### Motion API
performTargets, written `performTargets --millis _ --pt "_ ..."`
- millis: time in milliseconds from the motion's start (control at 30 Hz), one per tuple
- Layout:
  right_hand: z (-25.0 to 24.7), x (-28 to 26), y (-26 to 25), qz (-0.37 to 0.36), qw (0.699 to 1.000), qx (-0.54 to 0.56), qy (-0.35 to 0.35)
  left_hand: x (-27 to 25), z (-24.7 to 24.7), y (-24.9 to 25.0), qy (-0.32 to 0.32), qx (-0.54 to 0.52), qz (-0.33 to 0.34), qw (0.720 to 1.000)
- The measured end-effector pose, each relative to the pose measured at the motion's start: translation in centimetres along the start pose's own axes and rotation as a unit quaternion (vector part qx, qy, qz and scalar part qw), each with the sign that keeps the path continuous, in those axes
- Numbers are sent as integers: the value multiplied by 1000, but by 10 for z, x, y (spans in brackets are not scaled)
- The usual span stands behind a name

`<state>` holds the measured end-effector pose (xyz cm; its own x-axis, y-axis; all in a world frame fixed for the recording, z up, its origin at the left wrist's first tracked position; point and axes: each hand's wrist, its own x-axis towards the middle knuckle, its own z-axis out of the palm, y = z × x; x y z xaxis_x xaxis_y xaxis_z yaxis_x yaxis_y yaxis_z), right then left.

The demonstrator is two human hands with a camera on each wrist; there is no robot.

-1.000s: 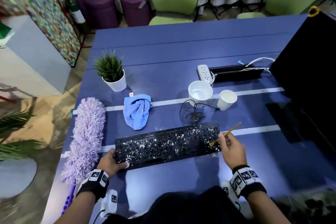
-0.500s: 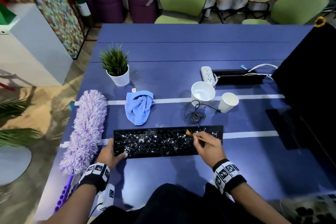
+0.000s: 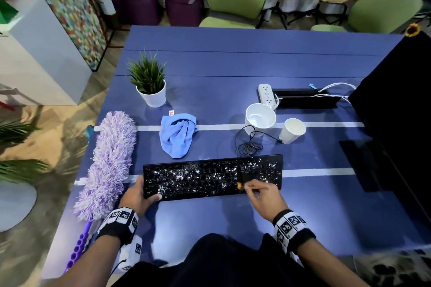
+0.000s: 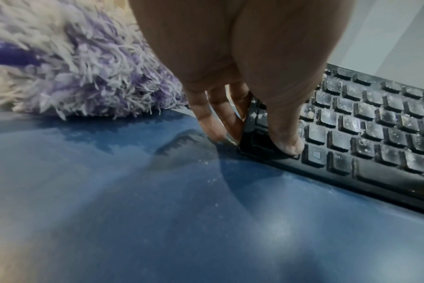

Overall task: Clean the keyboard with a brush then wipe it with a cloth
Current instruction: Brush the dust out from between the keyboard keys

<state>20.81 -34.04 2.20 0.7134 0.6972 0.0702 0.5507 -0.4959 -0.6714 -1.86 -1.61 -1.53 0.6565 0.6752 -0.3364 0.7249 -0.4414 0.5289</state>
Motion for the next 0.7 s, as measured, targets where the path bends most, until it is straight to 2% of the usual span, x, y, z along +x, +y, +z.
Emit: performTargets --millis 133,233,267,333,433,567,700 --pt "-3 0 -2 -14 997 13 73 1 -1 -3 -2 20 -4 1000" --pt "-1 -2 2 15 1000 -14 3 0 -1 -2 1 22 -3 1000" --pt "0 -5 3 24 1000 -1 -1 0 -2 -2 2 22 -4 1000" --pt "0 -8 8 53 998 -4 28 -1 -2 -1 4 19 -5 1000" --pt "-6 -8 11 83 990 -72 89 -3 -1 -1 8 9 -5 1000" --pt "-4 -7 6 59 997 6 45 -3 -2 0 10 14 0 1000" --pt "-8 -5 3 112 985 -83 98 -3 -3 0 9 16 -3 1000"
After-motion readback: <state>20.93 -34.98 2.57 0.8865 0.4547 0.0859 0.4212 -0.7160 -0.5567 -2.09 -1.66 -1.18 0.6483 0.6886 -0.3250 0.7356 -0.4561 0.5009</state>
